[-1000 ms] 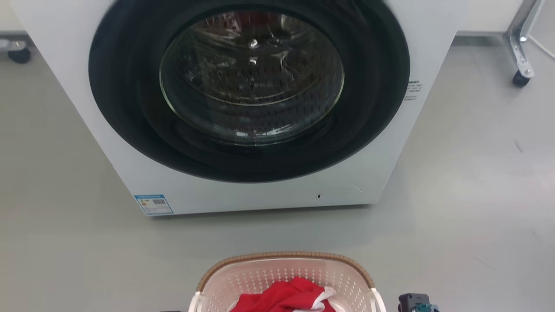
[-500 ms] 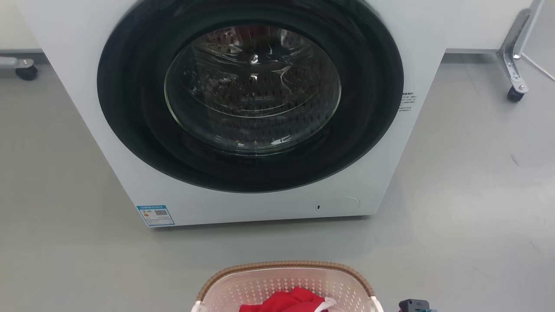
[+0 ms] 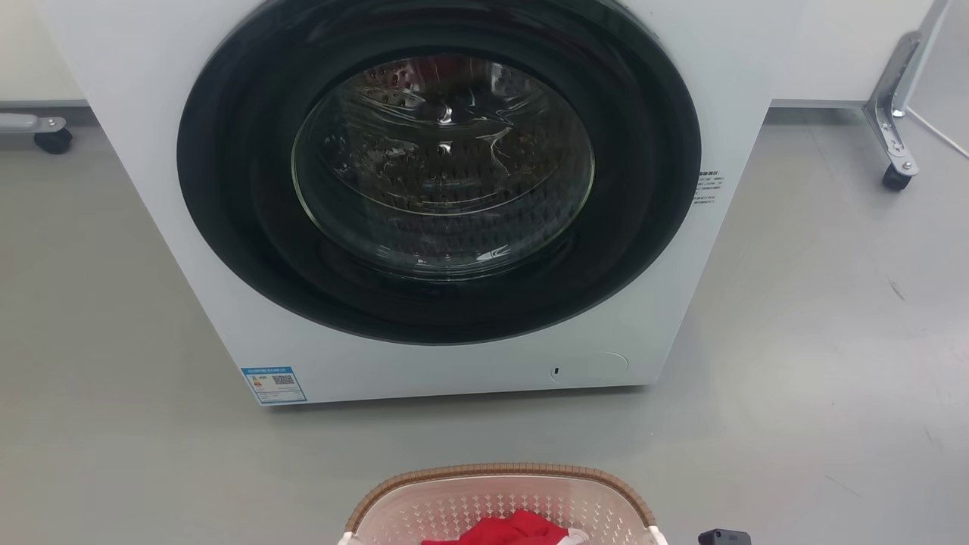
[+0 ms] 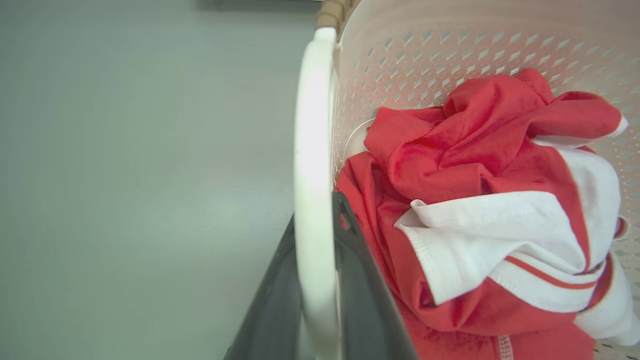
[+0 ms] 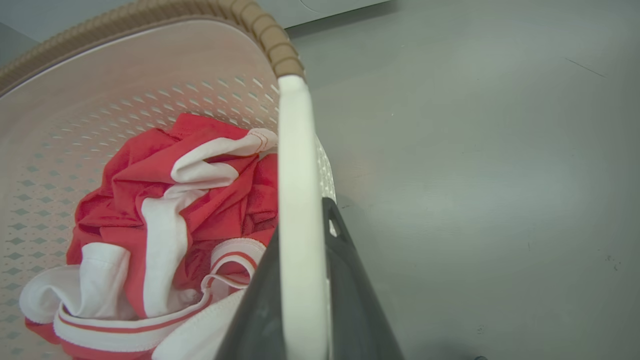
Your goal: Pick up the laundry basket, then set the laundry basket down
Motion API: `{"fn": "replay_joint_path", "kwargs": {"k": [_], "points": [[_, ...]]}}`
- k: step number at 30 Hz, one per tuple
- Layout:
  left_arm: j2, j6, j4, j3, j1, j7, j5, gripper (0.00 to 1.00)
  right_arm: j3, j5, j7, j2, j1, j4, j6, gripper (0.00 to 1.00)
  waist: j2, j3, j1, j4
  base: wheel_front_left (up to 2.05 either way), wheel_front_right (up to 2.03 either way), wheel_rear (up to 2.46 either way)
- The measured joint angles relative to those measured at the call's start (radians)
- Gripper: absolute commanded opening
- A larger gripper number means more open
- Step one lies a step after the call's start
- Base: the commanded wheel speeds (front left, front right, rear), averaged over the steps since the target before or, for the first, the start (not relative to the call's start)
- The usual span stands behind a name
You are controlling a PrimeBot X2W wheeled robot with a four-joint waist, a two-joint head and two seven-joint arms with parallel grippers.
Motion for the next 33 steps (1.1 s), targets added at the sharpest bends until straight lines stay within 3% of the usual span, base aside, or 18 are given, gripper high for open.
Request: {"fn": "replay_joint_path", "kwargs": {"k": [33], "points": [[0.0, 0.002, 0.003, -0.02, 0.0, -0.01, -0.035, 0.0, 0.077, 0.086, -0.031, 0.001, -0.024, 0.027, 0.0, 0.0, 0.0, 0.019, 0.0001, -0.002, 0.0, 0.0, 0.0]]}}
